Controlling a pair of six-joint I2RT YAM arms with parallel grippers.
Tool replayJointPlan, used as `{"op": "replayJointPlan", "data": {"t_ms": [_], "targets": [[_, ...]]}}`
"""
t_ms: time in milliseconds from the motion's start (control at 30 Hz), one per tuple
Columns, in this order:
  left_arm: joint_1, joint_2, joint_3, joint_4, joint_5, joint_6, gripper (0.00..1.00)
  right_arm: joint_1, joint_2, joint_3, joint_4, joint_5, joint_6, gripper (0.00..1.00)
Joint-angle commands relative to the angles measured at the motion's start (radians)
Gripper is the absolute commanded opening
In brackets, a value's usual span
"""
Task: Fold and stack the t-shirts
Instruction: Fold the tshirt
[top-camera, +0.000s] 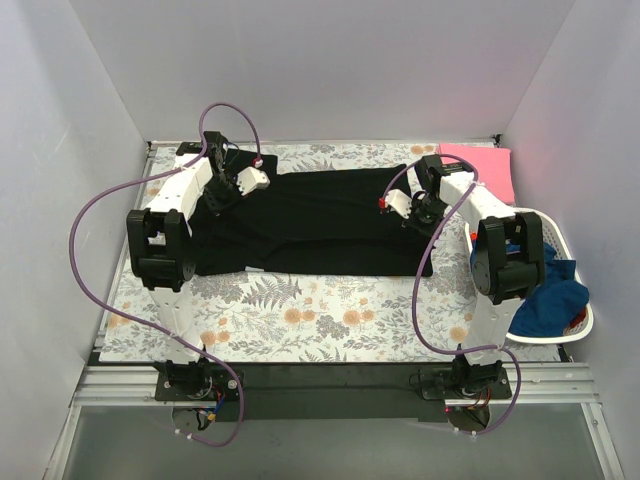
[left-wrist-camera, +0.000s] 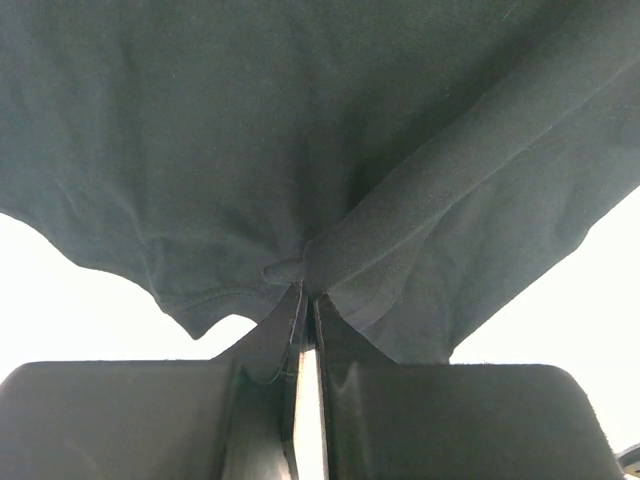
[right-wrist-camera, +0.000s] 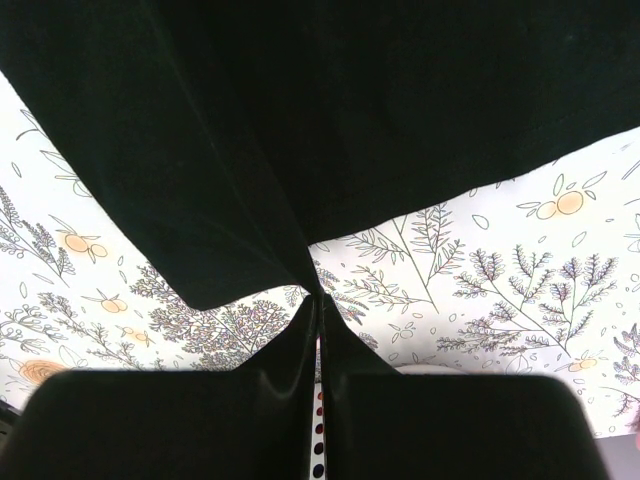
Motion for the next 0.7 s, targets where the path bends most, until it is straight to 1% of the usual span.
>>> {"op": "replayJointPlan", "data": {"t_ms": [0,400,433,467,533,567,600,633,667], "targets": [[0.002,0.005,0.036,0.003,-0.004,0.02,0.0,-0.009,0.001,0.018,-0.017,-0.001,-0.08,0.01],[-0.005,-0.003,-0.013,0.013,-0.001,0.026,0.0,-0.008,0.01,0.01,-0.015,-0.004,-0.074,0.01],[-0.005,-0.003,-0.013,0.018,-0.001,0.025,0.05,-0.008,0.013,0.013,-0.014,-0.004,-0.073,0.01],[-0.005,0.0,-0.011,0.023,0.0,0.008,0.13,-0.008,0.014,0.016,-0.015,-0.004,-0.071,0.01],[0.009,0.017,0.037,0.02,0.035,-0.02,0.23,-0.009,0.028,0.045,-0.022,0.0,-0.034,0.21],[0.017,0.028,0.07,0.0,0.058,-0.038,0.37,-0.02,0.03,0.053,-0.028,-0.004,-0.022,0.29],[0.031,0.034,0.147,-0.055,0.083,-0.075,0.42,-0.029,0.021,0.062,-0.038,-0.021,-0.017,0.49],[0.044,0.04,0.18,-0.086,0.115,-0.092,0.5,-0.043,0.014,0.075,-0.07,-0.034,-0.002,0.56],[0.083,0.042,0.203,-0.114,0.17,-0.107,0.53,-0.072,0.007,0.097,-0.09,-0.05,0.01,0.61]]}}
